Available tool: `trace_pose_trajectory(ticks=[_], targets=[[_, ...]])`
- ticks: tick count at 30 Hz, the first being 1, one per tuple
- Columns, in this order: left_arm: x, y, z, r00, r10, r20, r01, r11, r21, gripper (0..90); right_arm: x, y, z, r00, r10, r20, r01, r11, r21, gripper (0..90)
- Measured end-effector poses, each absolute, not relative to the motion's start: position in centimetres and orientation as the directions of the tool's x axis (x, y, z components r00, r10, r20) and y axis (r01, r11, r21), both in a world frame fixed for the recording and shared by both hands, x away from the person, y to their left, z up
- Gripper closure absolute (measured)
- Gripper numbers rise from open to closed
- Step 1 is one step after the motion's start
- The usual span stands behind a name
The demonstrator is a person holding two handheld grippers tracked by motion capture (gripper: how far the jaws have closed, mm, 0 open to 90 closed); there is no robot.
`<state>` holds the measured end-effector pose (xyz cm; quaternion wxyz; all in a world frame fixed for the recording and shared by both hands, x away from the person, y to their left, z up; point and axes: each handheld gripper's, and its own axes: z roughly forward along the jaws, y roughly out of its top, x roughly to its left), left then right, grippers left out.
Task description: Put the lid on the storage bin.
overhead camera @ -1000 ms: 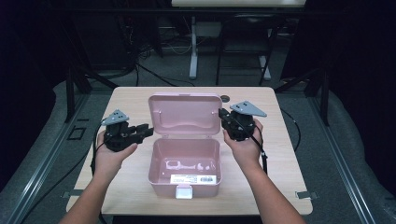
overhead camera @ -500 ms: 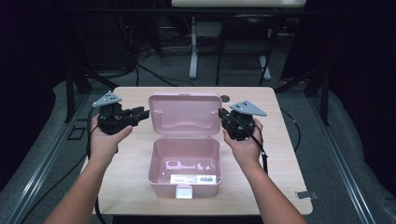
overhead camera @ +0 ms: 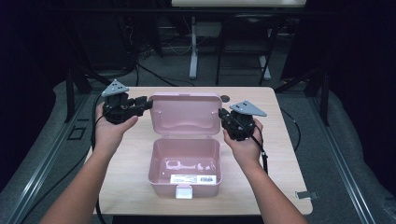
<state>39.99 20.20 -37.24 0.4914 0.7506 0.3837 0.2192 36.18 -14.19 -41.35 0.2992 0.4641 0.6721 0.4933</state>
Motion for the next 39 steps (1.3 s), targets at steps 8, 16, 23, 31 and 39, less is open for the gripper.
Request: trace_pose_trajectory(ticks=[8, 16, 23, 31, 39], targets=[[40.4, 19.4, -37.2, 0.603, 0.796, -0.045, 0.371, -0.230, 0.900, 78.7, 36.0, -14.2, -41.4, -0.392, 0.918, 0.056, 0.324, 0.080, 0.943, 87.3], [39.9, 18.8, -37.1, 0.571, 0.821, -0.007, 0.363, -0.244, 0.899, 81.5, 35.9, -14.3, -41.4, -0.398, 0.916, 0.057, 0.326, 0.083, 0.942, 86.7], [39.4, 18.8, -37.1, 0.576, 0.817, 0.007, 0.351, -0.255, 0.901, 81.3, 36.1, -14.3, -40.9, -0.408, 0.911, 0.057, 0.343, 0.095, 0.935, 84.6], [38.8, 19.0, -37.0, 0.590, 0.807, 0.006, 0.344, -0.258, 0.903, 80.5, 36.0, -14.5, -38.7, -0.423, 0.905, 0.049, 0.336, 0.106, 0.936, 83.1], [38.1, 19.2, -36.9, 0.603, 0.797, -0.021, 0.350, -0.241, 0.905, 79.2, 35.6, -14.4, -37.6, -0.426, 0.904, 0.033, 0.323, 0.118, 0.939, 82.7]])
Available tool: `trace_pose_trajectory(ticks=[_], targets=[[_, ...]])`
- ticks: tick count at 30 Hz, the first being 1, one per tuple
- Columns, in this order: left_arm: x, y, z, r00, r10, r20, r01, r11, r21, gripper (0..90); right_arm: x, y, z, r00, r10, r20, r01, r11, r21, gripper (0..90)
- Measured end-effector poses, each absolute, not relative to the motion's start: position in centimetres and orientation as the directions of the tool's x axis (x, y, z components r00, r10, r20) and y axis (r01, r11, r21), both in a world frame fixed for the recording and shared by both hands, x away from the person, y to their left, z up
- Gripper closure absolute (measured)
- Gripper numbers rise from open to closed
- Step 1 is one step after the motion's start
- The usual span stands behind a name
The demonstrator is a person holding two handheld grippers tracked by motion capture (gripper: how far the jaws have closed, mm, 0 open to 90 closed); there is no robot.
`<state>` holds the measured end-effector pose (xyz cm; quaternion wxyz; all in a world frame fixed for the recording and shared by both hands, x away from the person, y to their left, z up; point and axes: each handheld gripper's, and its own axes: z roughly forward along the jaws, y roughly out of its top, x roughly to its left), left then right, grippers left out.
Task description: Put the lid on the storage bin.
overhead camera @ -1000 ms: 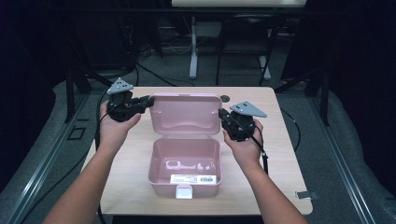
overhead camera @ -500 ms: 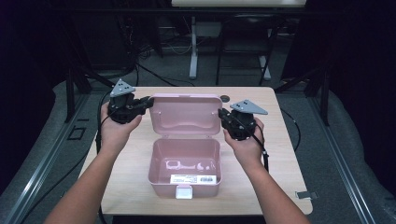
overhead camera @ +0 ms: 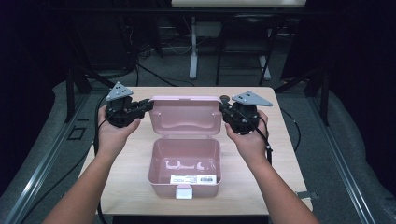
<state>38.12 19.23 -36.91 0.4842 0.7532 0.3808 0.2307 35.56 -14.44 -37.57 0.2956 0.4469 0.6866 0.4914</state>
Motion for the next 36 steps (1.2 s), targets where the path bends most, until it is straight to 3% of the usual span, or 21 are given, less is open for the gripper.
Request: trace_pose_trajectory(ticks=[36], targets=[[34.8, 19.8, -36.8, 0.633, 0.774, -0.005, 0.343, -0.275, 0.898, 75.0, 32.4, -14.6, -37.4, -0.472, 0.881, 0.023, 0.316, 0.144, 0.938, 79.7]])
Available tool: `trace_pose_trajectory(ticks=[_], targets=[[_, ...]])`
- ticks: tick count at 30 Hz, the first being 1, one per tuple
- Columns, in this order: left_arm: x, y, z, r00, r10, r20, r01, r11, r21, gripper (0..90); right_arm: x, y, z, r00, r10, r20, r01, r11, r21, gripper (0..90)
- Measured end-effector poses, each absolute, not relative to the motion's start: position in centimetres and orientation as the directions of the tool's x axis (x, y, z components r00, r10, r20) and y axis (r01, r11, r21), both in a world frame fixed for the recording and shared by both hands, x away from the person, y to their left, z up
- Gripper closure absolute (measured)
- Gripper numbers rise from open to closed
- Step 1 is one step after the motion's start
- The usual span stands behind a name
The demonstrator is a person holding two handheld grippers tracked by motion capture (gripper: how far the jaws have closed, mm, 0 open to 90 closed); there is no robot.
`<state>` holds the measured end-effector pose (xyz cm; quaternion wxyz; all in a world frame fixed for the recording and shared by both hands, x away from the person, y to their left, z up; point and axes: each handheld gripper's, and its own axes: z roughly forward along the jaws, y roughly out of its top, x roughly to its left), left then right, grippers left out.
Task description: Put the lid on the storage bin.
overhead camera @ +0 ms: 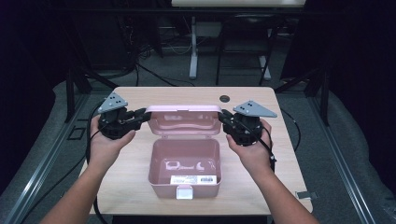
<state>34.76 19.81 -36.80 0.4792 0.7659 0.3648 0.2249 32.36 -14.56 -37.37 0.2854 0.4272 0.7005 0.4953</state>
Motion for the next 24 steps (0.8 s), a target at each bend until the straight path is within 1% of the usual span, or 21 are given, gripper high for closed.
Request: trace_pose_trajectory(ticks=[6, 15, 19, 24], targets=[[34.3, 20.0, -37.0, 0.641, 0.767, -0.026, 0.348, -0.261, 0.900, 73.9, 31.9, -14.6, -37.3, -0.482, 0.876, 0.023, 0.322, 0.152, 0.934, 78.7], [33.2, 20.3, -37.5, 0.652, 0.758, -0.026, 0.334, -0.257, 0.907, 72.8, 30.9, -14.8, -37.4, -0.505, 0.863, 0.026, 0.328, 0.164, 0.930, 76.1], [32.9, 20.6, -37.8, 0.663, 0.748, -0.046, 0.338, -0.244, 0.909, 72.3, 30.4, -14.9, -37.5, -0.515, 0.857, 0.027, 0.329, 0.169, 0.929, 75.2], [32.5, 20.6, -37.9, 0.668, 0.744, -0.020, 0.317, -0.260, 0.912, 72.6, 29.8, -14.9, -37.6, -0.525, 0.851, 0.027, 0.328, 0.173, 0.929, 74.7]])
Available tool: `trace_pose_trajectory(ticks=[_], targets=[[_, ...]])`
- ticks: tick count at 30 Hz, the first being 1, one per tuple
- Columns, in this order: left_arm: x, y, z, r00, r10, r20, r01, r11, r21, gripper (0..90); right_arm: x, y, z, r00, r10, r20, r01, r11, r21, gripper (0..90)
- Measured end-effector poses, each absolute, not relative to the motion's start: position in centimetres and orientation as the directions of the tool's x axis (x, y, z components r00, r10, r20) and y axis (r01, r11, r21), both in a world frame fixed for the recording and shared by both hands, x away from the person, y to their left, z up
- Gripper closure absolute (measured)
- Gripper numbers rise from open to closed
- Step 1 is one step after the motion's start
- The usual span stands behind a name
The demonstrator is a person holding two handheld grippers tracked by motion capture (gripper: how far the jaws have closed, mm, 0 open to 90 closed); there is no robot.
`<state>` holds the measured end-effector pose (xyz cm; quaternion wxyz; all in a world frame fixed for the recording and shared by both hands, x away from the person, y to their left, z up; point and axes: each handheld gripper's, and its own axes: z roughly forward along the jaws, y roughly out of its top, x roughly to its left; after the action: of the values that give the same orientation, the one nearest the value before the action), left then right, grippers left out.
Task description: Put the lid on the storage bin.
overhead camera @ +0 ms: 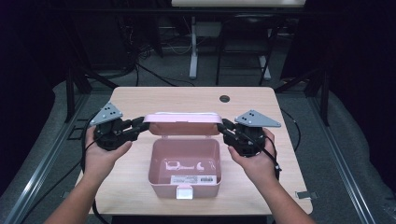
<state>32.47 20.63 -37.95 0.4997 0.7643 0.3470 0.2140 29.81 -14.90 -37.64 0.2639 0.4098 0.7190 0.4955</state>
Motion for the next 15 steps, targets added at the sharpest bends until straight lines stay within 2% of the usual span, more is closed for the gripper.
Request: trace_pose_trajectory(ticks=[15], targets=[[32.07, 20.65, -38.28, 0.671, 0.741, -0.004, 0.297, -0.265, 0.917, 73.6, 28.75, -15.27, -38.18, -0.543, 0.839, 0.039, 0.322, 0.165, 0.932, 74.7]])
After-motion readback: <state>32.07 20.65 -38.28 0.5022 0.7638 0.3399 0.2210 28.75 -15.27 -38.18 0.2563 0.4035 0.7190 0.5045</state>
